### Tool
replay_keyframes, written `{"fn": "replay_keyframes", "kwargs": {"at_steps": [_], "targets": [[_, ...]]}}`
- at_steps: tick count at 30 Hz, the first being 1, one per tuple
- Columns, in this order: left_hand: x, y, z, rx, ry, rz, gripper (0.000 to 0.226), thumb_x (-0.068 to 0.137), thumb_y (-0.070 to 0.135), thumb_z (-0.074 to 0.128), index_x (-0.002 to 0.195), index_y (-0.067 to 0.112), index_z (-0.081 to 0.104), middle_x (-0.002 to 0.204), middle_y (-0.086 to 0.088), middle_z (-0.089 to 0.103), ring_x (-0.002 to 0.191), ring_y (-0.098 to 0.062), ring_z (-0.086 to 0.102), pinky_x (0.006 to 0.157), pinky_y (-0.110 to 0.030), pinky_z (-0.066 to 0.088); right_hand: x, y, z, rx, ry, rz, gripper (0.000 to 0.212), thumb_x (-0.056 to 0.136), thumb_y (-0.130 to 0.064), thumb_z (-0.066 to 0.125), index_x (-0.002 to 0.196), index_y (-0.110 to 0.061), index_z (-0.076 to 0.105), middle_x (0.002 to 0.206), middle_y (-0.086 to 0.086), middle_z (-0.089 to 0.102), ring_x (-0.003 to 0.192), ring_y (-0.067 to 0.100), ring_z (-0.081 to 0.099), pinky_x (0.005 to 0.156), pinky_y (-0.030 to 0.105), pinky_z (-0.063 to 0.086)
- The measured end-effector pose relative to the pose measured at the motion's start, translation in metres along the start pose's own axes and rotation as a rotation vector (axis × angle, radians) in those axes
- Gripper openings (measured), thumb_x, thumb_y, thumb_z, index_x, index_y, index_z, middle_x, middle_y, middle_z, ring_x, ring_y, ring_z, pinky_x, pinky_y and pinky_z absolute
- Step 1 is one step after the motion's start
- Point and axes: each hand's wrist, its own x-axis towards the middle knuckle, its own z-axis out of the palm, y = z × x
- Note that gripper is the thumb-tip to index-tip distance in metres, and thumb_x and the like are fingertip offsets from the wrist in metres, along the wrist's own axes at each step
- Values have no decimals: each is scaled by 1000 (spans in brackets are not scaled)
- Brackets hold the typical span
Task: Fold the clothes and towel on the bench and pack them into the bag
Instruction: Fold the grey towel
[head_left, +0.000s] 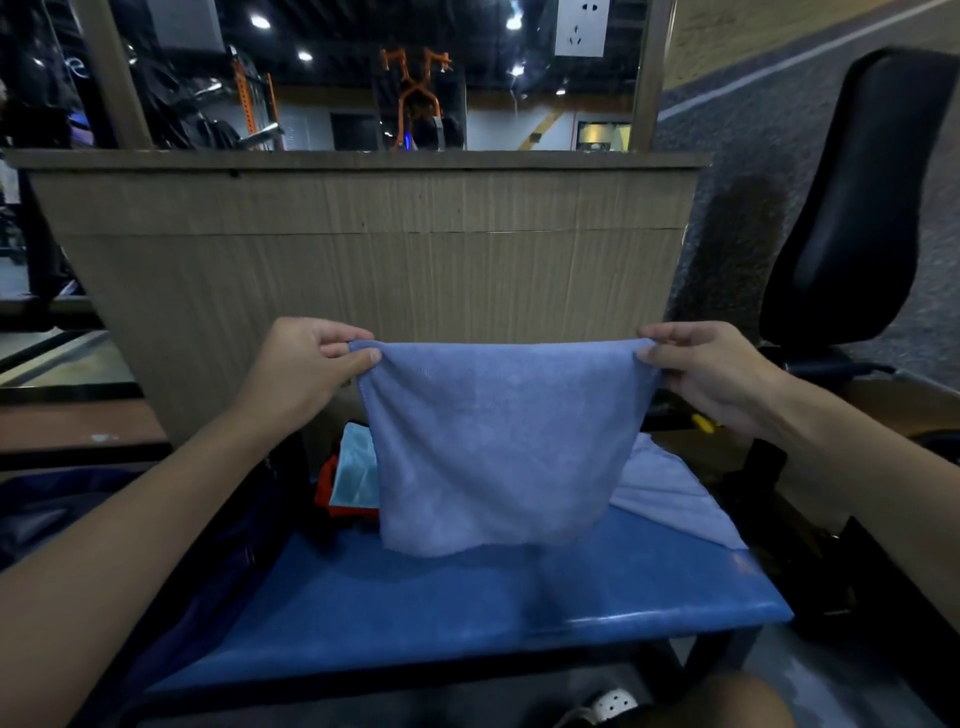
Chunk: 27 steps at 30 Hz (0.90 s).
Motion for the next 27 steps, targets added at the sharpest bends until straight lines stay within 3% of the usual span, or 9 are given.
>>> {"fn": "replay_keyframes", "kwargs": {"at_steps": [2,4,6,9,13,16,20,24,27], "targets": [[1,-1,-1,14,-8,-13,22,85,11,76,107,7,74,85,-1,76,73,-1,70,70,-18,54,0,0,1,-128,-20,-9,50,83,7,68,131,5,52,110,14,64,101,19,60,95,33,49],[1,-1,-3,19,-17,-21,19,85,11,77,104,9,75,82,0,76,74,-4,71,72,-21,55,1,3,1,-323,31,-74,48,81,4,73,126,4,58,107,16,67,96,18,62,91,31,52],[-1,-1,-5,9,-34,-25,13,85,9,77,96,17,75,79,3,77,77,-7,73,74,-24,57,3,6,-1,-433,59,-118,31,80,-1,76,110,0,68,99,19,70,86,17,63,85,36,54],[-5,-1,-7,34,-64,0,22,85,8,76,88,29,71,79,13,76,79,-4,73,71,-16,56,2,10,-5,-512,36,-142,7,83,-7,74,86,-2,71,88,24,69,77,20,60,80,44,55],[-9,-4,-9,83,-81,9,19,83,10,78,87,28,73,80,12,76,77,-3,72,72,-21,55,-1,13,-10,-570,-26,-163,8,88,-9,70,81,-6,68,78,12,65,74,18,55,72,35,47],[-11,-5,-11,110,-162,-39,9,82,8,79,82,16,74,69,4,75,61,-3,68,59,-17,52,-6,15,-19,-588,-75,-165,9,91,-10,66,84,-4,67,78,8,65,72,11,55,70,27,45],[-7,-7,-8,252,-324,-66,12,81,15,80,72,20,74,59,4,66,54,0,55,55,-16,44,-12,19,-28,-527,-104,-140,12,93,-5,60,85,4,62,60,0,59,52,1,49,52,13,41],[-2,-2,14,-21,-447,-289,10,87,9,73,86,0,68,66,-14,69,52,-12,64,47,-21,46,-14,27,-49,-438,-96,-19,12,93,-3,61,83,3,59,47,-1,51,39,7,38,38,15,31],[4,-2,43,-167,-513,-392,12,90,8,69,93,-1,62,76,-18,70,66,-23,73,48,-23,52,-9,38,-67,-421,-35,46,14,92,-6,62,79,-3,57,54,10,54,39,14,49,39,20,42]]}}
